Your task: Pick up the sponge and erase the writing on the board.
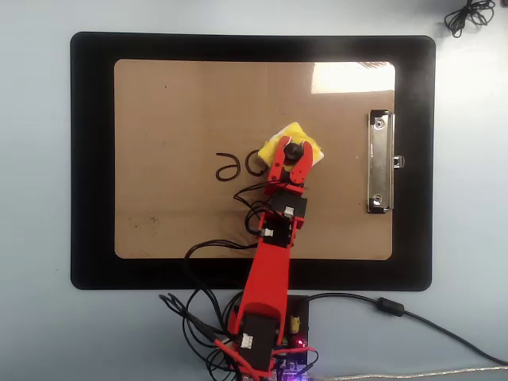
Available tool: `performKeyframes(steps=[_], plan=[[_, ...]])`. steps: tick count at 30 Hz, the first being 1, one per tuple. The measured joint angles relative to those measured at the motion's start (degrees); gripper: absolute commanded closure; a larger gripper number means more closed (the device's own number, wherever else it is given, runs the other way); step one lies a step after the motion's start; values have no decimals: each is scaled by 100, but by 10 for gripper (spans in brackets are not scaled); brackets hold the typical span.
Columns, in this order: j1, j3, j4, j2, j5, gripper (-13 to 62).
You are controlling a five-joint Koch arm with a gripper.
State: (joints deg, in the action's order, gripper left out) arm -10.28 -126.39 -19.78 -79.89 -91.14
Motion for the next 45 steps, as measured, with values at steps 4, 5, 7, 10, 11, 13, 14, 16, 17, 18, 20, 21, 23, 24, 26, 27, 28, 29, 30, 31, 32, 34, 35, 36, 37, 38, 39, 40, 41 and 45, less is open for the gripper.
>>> performKeyframes(steps=[4,5,7,10,11,13,14,16,17,18,20,21,23,24,26,27,28,29,30,31,32,34,35,36,37,38,39,40,41,45], plan=[[-202,-1705,-158,-1230,0,575],[-413,-2522,-141,-1934,0,575],[-624,-3103,-62,-2760,9,575],[-747,-3630,-35,-3516,18,575],[-747,-3542,-44,-3410,18,575],[-756,-2804,-35,-2698,18,575],[-756,-2338,-35,-2364,18,575],[-765,-1345,-35,-1433,18,575],[-765,-642,-44,-756,9,575],[-765,-457,-70,-439,0,575],[-800,-404,-97,-229,0,575],[-817,-536,-237,-290,9,575],[-923,-932,-439,-466,44,575],[-1046,-1257,-554,-668,88,575],[-1327,-1986,-721,-1230,237,575],[-1389,-2188,-747,-1433,272,575],[-1406,-2470,-765,-1670,299,575],[-1433,-2865,-765,-1995,308,575],[-1441,-2918,-721,-2153,325,575],[-1433,-2971,-729,-2268,325,575],[-1433,-2997,-721,-2276,308,575],[-1450,-2944,-721,-2259,316,575],[-1433,-2804,-703,-2153,325,575],[-1362,-2584,-712,-1960,325,575],[-1169,-2180,-712,-1635,334,575],[-949,-2013,-712,-1450,334,575],[-598,-1863,-712,-1292,343,575],[-202,-1714,-721,-1134,343,575],[325,-1485,-729,-940,334,575],[905,-1301,-721,-826,343,575]])
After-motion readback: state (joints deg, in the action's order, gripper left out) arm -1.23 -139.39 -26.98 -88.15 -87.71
